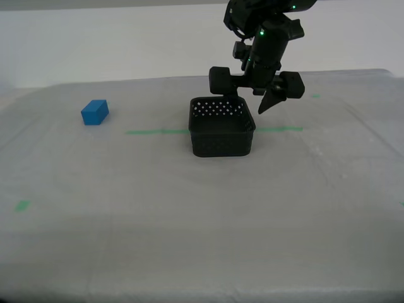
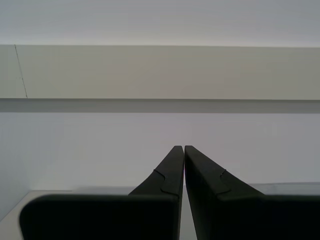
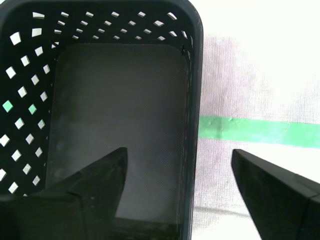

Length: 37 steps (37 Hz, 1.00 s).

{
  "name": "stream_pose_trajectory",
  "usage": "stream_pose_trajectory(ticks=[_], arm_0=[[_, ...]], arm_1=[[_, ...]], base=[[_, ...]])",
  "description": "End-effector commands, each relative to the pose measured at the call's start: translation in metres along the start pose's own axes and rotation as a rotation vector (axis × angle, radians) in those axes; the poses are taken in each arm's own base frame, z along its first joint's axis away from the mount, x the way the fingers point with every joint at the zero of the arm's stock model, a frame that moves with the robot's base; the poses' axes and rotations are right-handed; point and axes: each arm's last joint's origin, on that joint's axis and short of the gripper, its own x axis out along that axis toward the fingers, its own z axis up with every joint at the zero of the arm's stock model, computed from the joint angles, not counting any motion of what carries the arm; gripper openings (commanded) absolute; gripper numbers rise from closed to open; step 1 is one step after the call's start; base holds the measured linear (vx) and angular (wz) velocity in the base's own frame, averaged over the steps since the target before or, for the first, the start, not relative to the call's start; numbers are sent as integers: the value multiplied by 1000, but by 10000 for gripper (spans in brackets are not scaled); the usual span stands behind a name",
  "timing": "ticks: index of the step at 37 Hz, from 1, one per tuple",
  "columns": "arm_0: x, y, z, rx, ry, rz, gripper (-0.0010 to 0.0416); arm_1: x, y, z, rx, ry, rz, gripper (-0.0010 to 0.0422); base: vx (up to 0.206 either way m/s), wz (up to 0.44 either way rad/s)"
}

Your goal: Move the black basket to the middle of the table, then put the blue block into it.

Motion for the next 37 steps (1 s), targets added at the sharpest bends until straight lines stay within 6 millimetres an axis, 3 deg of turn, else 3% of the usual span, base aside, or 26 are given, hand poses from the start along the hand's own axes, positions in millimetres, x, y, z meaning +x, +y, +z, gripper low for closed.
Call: stream_pose_trajectory(ticks=[1, 13, 25, 37], arm_0=[[0, 0, 0, 3, -4, -2, 315], [-1, 1, 1, 4, -7, 0, 349], [-2, 1, 1, 3, -3, 3, 334], [-25, -2, 10, 14, -38, 20, 324]], arm_1=[[0, 0, 1, -1, -6, 1, 0], [0, 0, 1, -1, -6, 1, 0], [0, 0, 1, -1, -6, 1, 0], [0, 0, 1, -1, -6, 1, 0]], base=[[0, 0], [0, 0], [0, 0], [0, 0]])
